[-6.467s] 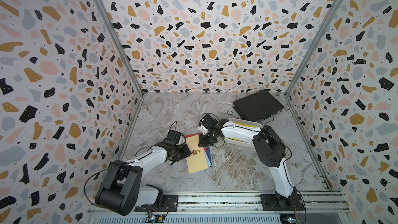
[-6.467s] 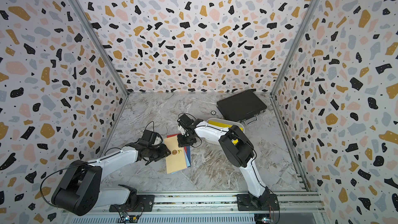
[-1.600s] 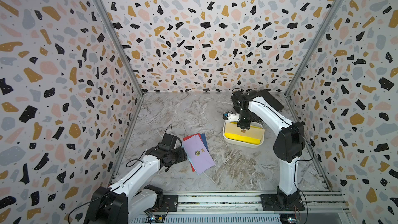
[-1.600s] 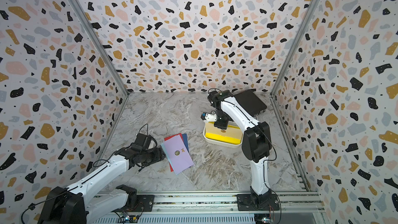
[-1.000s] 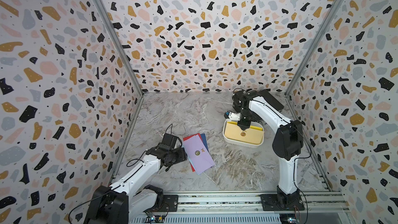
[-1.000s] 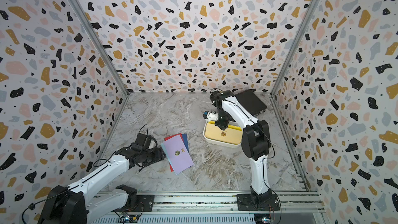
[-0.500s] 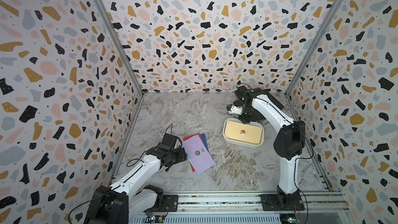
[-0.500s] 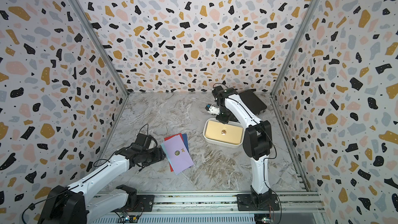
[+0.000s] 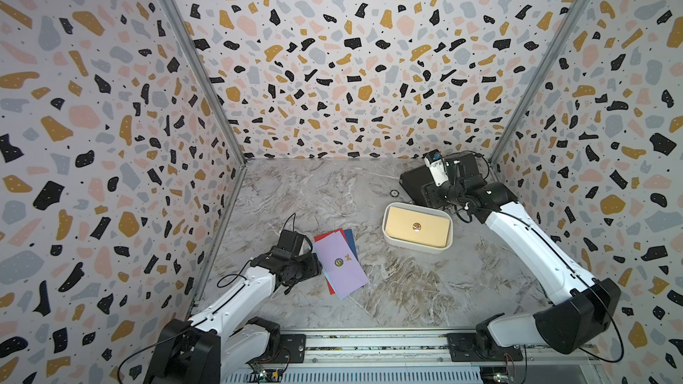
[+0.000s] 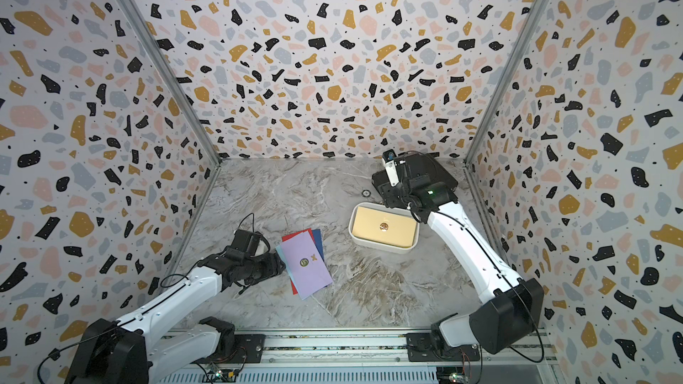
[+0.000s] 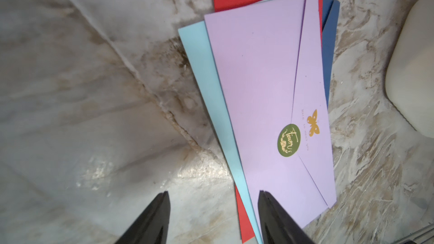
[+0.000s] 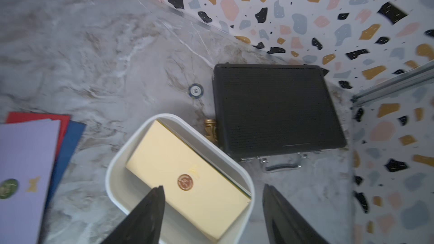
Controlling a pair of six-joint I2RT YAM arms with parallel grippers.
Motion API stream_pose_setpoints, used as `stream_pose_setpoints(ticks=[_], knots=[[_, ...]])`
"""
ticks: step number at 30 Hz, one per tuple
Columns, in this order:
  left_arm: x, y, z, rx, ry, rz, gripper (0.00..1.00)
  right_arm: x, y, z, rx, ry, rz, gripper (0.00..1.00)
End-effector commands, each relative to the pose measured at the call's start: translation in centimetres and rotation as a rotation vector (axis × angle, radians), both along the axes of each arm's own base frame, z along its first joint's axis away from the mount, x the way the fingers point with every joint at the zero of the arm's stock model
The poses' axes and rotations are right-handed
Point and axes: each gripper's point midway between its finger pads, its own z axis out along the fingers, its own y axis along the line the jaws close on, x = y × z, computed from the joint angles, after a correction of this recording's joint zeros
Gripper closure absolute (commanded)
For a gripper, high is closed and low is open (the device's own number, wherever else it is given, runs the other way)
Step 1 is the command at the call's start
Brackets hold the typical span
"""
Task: Put the sealed envelopes into the storage box
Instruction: Place the envelope in the storage box, then pick up the envelope from the center of the board.
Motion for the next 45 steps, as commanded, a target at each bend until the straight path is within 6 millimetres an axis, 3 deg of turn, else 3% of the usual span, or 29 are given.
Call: stream_pose_setpoints(ticks=[1, 4, 9, 12, 16, 27, 33, 45], knots=[[0.3, -0.6, -0.1, -0.037, -0.007, -0.005, 0.39, -0.9, 5.3, -2.1, 0.382, 0.19, 0.014, 0.35], [0.4, -0.9, -0.4, -0.047, 0.0, -0.008, 0.44, -3.5, 9.4, -5.5, 0.432, 0.396, 0.058, 0.43], [1.1, -1.8, -0.7, -0.086, 0.009, -0.019, 0.52, -7.9, 16.2, -10.3, 0.305, 0.567, 0.175, 0.41], [1.3, -2.1, -1.1, -0.095, 0.02, -0.022, 0.56, -9.0, 19.0, -13.0, 0.285, 0.633, 0.211, 0.47], [1.6, -2.6, -1.6, -0.11, 0.04, -0.036, 0.59, -9.4, 20.8, -15.9, 0.216, 0.693, 0.228, 0.48], [1.6, -3.0, -3.0, -0.122, 0.075, -0.047, 0.64, -9.2, 22.5, -19.8, 0.181, 0.789, 0.227, 0.55], [1.6, -3.1, -3.4, -0.124, 0.086, -0.053, 0.65, -9.7, 23.5, -20.4, 0.218, 0.824, 0.243, 0.57], [1.4, -3.1, -3.5, -0.121, 0.09, -0.054, 0.65, -10.2, 23.1, -21.8, 0.186, 0.85, 0.231, 0.57]])
